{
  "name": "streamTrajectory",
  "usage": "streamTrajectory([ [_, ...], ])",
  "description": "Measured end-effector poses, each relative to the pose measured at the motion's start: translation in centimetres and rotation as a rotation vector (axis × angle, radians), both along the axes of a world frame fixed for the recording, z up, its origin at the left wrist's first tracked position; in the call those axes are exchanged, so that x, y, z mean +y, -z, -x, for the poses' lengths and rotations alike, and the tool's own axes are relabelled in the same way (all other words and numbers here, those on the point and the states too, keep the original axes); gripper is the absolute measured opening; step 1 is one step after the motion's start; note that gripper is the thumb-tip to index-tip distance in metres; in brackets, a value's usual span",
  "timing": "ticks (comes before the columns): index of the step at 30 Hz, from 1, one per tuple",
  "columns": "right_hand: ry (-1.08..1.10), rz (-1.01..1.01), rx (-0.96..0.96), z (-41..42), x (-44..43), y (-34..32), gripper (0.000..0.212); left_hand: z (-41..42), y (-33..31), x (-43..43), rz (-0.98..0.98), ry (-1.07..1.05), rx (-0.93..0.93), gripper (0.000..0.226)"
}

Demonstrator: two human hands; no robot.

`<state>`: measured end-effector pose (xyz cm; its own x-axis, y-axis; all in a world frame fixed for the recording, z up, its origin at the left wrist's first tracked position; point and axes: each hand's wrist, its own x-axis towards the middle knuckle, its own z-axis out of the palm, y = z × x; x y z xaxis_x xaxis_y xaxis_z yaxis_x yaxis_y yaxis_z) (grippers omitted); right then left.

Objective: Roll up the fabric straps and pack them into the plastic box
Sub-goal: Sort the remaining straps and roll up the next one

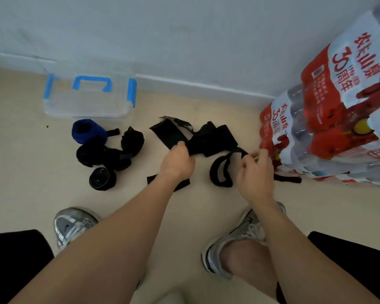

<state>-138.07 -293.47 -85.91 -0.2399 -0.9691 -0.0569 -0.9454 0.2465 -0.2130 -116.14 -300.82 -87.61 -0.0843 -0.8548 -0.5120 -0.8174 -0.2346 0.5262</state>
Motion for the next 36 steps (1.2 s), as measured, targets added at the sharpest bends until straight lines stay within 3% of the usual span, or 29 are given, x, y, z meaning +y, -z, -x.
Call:
streamTrajectory([
  [2,-0.124,0.054,-0.081,-0.5,0.0,0.2,0.011,0.9,1.1,-0.7,-0.073,-0.107,0.074,0.043],
  [5,-0.216,0.022,-0.203,-2.1,-0.3,0.7,0.024,1.4,2.7,-0.1,-0.139,-0.270,0.161,0.020],
  [8,-0.255,-0.043,-0.150,-3.6,-0.8,1.9,0.046,1.4,2.8,1.5,-0.071,-0.260,0.220,0.017],
  [10,-0.201,-0.049,-0.205,-4.3,-1.4,2.3,0.056,1.1,1.7,2.3,-0.010,-0.187,0.283,0.016],
  [15,0.191,-0.130,-0.740,-4.2,-4.4,2.6,0.078,-0.1,-2.3,3.1,0.058,-0.105,0.401,0.024],
  [18,0.301,-0.267,-0.953,-3.1,-5.2,2.0,0.056,0.0,-5.0,3.4,0.045,-0.114,0.530,0.028],
  [20,0.227,-0.233,-0.970,-2.7,-5.0,1.0,0.028,0.2,-6.5,3.7,0.019,-0.090,0.590,0.028],
  [21,0.212,-0.202,-0.997,-2.7,-4.9,0.4,0.024,0.2,-7.2,3.9,0.002,-0.076,0.605,0.027],
  [22,0.235,-0.192,-1.079,-2.7,-4.8,-0.4,0.025,0.1,-7.9,4.2,-0.013,-0.063,0.613,0.027],
  [25,0.377,-0.331,-1.488,-2.8,-4.7,-2.8,0.055,-0.7,-9.8,5.0,-0.044,-0.039,0.614,0.027],
  [26,0.356,-0.370,-1.526,-2.9,-4.7,-3.5,0.055,-1.1,-10.6,5.3,-0.051,-0.034,0.618,0.025],
  [28,0.294,-0.363,-1.446,-3.5,-4.5,-4.8,0.032,-1.9,-12.3,5.7,-0.069,-0.033,0.627,0.021],
  [30,0.432,-0.193,-1.252,-4.4,-4.6,-5.7,0.006,-3.4,-14.3,6.0,-0.116,-0.035,0.618,0.016],
  [33,0.796,0.086,-1.115,-4.4,-4.9,-6.6,0.021,-6.4,-16.8,6.5,-0.237,0.079,0.544,0.021],
  [36,0.765,0.007,-0.939,-2.7,-4.4,-7.1,0.040,-8.4,-18.3,7.3,-0.279,0.136,0.480,0.035],
])
